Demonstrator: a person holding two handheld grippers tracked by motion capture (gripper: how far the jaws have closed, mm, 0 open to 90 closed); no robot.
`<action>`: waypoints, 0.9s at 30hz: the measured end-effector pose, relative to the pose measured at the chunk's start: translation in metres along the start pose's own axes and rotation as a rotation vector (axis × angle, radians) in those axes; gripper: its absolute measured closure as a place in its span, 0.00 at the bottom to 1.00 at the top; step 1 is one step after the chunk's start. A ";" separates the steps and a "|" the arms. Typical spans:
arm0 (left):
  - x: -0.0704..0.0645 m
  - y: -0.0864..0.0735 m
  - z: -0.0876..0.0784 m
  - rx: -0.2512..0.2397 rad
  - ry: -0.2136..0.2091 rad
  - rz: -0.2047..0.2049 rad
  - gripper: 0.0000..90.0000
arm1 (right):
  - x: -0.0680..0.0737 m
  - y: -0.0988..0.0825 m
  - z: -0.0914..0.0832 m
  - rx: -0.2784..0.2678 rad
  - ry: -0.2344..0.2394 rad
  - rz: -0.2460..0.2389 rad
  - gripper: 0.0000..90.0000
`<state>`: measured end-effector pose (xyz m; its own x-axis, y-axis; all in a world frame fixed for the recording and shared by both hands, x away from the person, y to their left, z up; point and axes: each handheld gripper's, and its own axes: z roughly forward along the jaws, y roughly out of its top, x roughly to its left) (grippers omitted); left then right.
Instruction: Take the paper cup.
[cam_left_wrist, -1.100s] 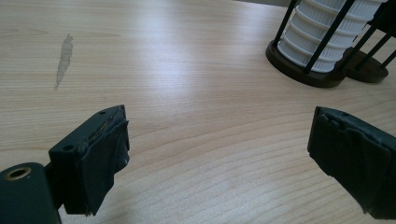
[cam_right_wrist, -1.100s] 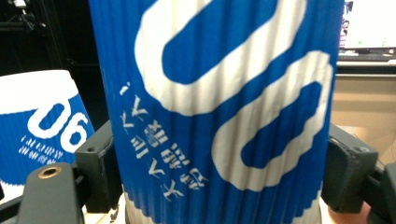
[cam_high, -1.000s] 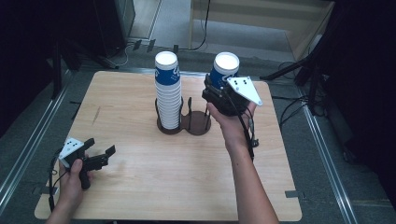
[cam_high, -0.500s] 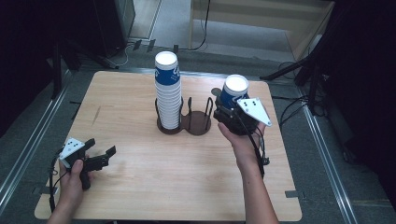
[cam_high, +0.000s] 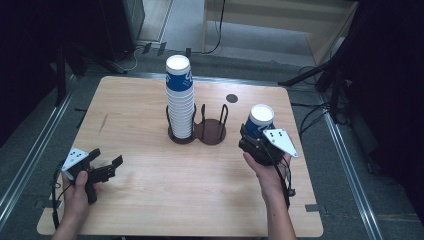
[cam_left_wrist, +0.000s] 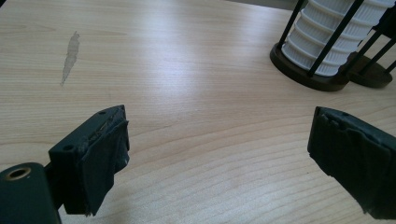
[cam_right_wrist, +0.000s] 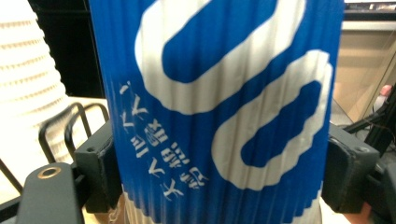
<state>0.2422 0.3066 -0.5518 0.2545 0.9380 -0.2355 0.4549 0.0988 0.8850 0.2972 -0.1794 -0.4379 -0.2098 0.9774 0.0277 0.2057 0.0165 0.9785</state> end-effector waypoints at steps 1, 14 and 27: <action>-0.001 0.000 0.000 0.004 0.007 0.011 0.07 | -0.001 -0.004 -0.001 0.006 -0.002 0.001 0.19; -0.002 0.000 0.000 0.016 0.027 0.014 0.07 | -0.016 -0.046 -0.007 0.052 -0.008 0.019 0.19; -0.008 0.000 0.000 0.014 -0.008 0.097 0.07 | -0.006 -0.068 -0.007 0.099 0.002 -0.002 0.19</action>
<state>0.2404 0.2988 -0.5499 0.3050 0.9401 -0.1526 0.4398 0.0031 0.8981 0.2782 -0.1881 -0.5037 -0.2118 0.9770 0.0259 0.2987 0.0395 0.9535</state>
